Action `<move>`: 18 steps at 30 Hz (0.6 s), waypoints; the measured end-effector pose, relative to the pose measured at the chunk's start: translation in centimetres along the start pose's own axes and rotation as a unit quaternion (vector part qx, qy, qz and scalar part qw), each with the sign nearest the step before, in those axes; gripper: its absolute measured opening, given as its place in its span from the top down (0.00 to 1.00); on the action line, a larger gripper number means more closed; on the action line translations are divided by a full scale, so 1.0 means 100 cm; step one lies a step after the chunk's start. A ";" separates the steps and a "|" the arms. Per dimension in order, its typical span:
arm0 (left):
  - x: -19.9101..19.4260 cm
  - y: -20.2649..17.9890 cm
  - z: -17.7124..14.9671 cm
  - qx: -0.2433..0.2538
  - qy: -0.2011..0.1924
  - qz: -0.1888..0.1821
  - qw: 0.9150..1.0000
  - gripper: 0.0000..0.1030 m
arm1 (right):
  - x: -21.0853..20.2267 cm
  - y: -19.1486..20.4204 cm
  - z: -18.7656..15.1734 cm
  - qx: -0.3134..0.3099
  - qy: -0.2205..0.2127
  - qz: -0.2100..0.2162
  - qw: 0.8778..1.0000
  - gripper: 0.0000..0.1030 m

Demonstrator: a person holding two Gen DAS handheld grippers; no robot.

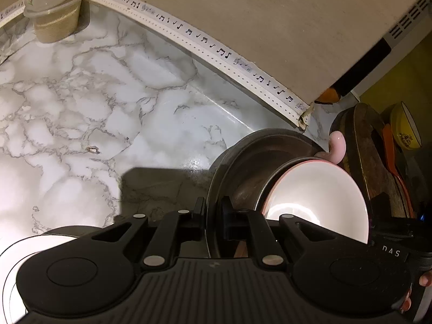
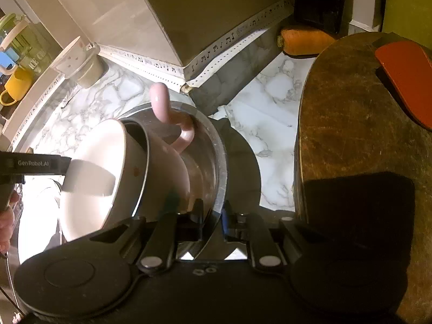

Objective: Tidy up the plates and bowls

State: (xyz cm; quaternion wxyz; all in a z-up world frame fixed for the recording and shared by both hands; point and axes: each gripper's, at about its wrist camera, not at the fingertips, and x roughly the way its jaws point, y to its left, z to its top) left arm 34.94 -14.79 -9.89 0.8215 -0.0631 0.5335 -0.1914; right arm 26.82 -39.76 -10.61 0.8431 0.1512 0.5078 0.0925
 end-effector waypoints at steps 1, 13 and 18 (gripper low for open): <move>-0.001 0.000 -0.001 -0.001 -0.002 0.000 1.000 0.90 | -0.001 0.002 0.000 -0.005 -0.001 -0.004 1.000 0.87; -0.013 -0.009 -0.003 -0.012 0.006 0.019 1.000 0.90 | -0.010 0.009 0.002 -0.004 0.010 -0.019 1.000 0.88; -0.017 -0.013 0.000 -0.016 0.010 0.025 1.000 0.90 | -0.012 0.007 0.008 0.001 0.022 -0.018 1.000 0.88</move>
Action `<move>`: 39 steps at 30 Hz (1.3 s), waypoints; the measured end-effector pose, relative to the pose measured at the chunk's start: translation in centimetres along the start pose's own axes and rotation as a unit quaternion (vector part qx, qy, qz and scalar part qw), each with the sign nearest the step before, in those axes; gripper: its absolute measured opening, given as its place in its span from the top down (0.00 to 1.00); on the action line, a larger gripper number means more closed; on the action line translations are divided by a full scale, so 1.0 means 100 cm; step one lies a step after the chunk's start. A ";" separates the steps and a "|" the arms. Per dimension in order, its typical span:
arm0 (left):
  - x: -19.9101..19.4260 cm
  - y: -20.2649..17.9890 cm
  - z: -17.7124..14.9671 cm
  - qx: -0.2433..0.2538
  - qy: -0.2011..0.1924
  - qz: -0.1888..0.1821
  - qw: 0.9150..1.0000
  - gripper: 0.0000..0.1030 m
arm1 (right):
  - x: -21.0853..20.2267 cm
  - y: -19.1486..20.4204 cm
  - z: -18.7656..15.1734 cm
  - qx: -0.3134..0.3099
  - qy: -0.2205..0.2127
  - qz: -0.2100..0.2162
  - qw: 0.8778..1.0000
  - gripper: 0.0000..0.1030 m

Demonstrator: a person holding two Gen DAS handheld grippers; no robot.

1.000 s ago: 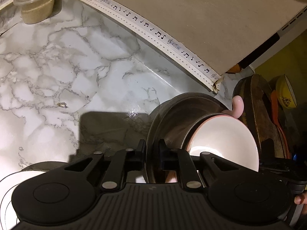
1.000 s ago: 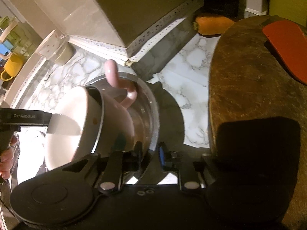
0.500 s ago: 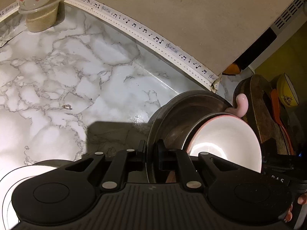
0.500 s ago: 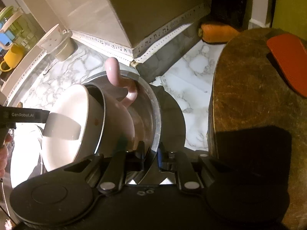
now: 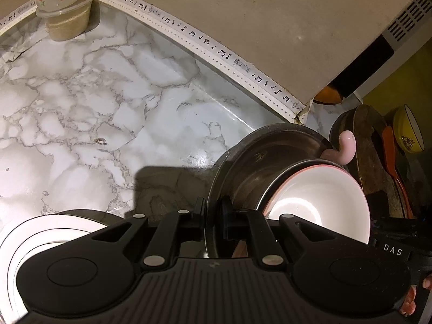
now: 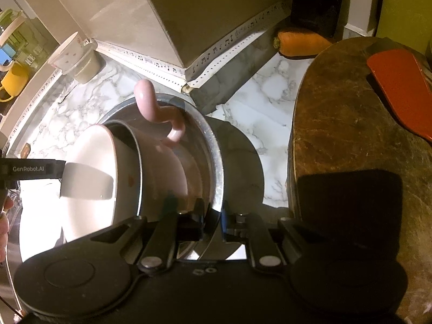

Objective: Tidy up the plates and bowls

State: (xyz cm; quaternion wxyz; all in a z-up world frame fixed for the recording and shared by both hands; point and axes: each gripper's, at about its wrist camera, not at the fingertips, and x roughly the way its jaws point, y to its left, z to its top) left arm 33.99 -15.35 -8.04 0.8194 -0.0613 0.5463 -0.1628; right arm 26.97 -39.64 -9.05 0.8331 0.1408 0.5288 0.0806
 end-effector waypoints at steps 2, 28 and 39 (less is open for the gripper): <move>-0.003 -0.002 0.001 0.000 -0.001 0.002 1.000 0.90 | -0.002 0.001 0.003 -0.004 0.001 -0.004 1.000 0.88; -0.100 0.050 -0.019 -0.082 -0.027 0.064 0.994 0.90 | -0.024 0.082 0.026 -0.085 0.025 0.032 0.996 0.88; -0.139 0.115 -0.062 -0.153 -0.042 0.095 0.983 0.90 | -0.001 0.152 0.016 -0.146 0.048 0.065 0.986 0.88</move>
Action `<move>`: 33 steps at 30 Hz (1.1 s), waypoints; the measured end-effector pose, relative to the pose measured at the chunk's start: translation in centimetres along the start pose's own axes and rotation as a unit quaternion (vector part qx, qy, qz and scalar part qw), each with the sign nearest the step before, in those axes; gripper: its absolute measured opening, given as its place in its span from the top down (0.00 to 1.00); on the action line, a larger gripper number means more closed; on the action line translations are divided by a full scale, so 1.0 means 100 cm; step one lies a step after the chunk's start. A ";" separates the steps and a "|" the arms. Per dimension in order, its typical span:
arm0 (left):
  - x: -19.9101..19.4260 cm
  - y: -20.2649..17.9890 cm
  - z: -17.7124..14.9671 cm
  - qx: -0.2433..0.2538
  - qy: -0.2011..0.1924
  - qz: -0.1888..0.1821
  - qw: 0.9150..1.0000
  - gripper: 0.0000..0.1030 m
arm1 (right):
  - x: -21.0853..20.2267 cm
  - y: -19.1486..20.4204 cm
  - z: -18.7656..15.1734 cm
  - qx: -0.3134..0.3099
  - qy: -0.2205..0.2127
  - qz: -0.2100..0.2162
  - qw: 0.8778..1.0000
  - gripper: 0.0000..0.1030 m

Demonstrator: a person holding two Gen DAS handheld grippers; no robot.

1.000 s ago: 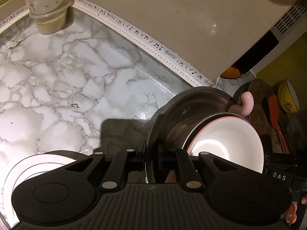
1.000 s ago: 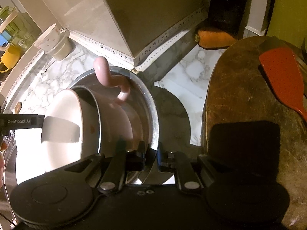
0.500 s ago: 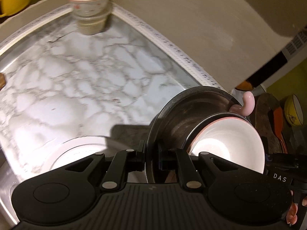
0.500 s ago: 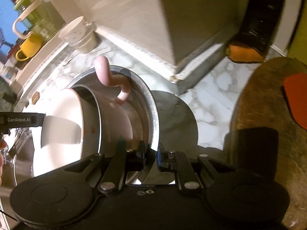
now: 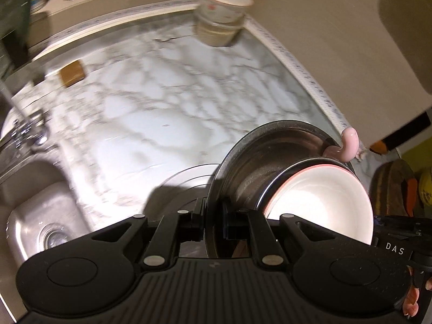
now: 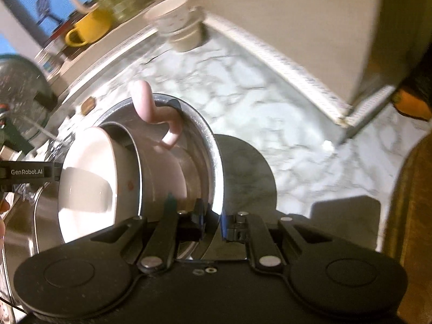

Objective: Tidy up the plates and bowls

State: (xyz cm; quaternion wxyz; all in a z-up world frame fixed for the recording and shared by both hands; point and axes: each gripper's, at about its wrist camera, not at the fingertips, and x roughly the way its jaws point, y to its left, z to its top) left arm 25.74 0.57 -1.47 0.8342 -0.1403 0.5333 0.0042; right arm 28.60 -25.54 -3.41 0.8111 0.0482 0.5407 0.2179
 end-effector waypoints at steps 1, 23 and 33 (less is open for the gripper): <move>-0.002 0.006 -0.002 -0.005 0.000 0.003 1.000 0.90 | 0.002 0.006 0.001 -0.005 0.002 0.003 1.000 0.88; 0.009 0.060 -0.034 -0.053 0.038 0.026 0.998 0.90 | 0.044 0.058 -0.010 -0.058 0.063 0.016 0.996 0.87; 0.020 0.064 -0.034 -0.057 0.055 0.029 0.996 0.90 | 0.054 0.059 -0.010 -0.063 0.077 0.011 0.995 0.87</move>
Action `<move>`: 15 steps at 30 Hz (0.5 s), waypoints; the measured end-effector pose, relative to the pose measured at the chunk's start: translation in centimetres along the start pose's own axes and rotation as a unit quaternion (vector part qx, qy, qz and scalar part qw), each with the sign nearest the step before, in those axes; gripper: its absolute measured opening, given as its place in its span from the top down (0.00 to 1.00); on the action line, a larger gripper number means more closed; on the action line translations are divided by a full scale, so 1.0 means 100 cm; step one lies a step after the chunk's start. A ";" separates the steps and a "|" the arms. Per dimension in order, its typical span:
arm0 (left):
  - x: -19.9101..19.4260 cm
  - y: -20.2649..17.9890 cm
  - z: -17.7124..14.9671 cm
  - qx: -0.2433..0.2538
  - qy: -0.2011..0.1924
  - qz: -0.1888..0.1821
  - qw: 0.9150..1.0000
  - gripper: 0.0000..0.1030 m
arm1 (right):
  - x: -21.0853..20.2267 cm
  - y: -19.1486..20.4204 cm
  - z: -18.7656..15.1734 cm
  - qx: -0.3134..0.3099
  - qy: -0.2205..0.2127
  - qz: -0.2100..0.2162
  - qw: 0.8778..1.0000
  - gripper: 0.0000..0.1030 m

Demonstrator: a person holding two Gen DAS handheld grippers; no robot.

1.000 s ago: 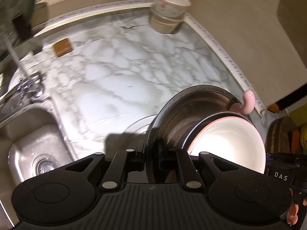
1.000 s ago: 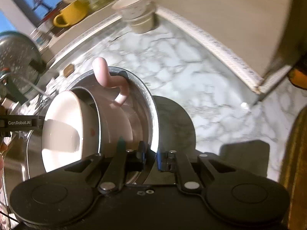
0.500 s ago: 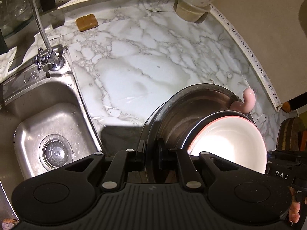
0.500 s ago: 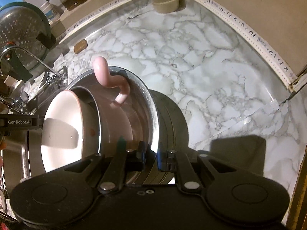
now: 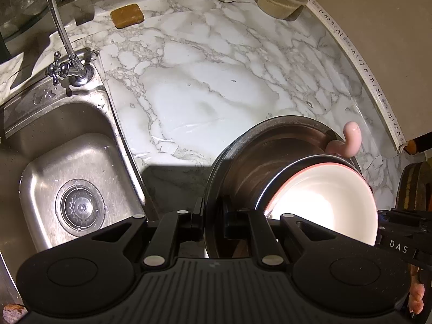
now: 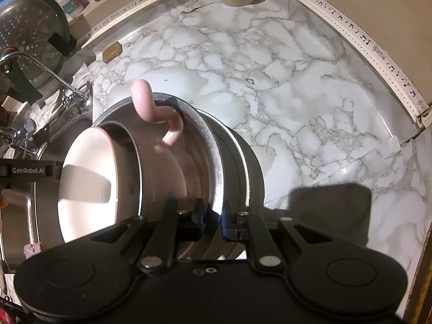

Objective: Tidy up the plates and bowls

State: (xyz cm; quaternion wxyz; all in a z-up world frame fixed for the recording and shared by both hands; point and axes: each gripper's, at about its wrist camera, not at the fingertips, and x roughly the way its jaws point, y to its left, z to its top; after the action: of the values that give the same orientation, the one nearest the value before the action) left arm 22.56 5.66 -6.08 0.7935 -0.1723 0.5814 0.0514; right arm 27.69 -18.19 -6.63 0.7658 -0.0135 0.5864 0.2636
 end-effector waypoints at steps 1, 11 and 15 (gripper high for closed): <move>0.001 0.000 0.000 0.000 0.002 0.000 1.000 0.90 | 0.001 0.000 0.000 0.001 0.002 -0.001 1.000 0.87; 0.004 -0.003 0.005 0.004 0.003 0.000 1.000 0.89 | 0.004 -0.001 0.004 0.002 0.007 -0.004 1.000 0.87; 0.005 -0.006 0.006 0.014 0.004 0.000 1.000 0.89 | 0.005 -0.003 0.006 0.009 0.010 -0.001 1.000 0.87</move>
State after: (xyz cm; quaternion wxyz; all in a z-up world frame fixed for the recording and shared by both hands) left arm 23.47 5.25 -6.28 0.7936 -0.1615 0.5850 0.0425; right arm 28.40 -18.03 -6.99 0.7604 -0.0101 0.5964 0.2571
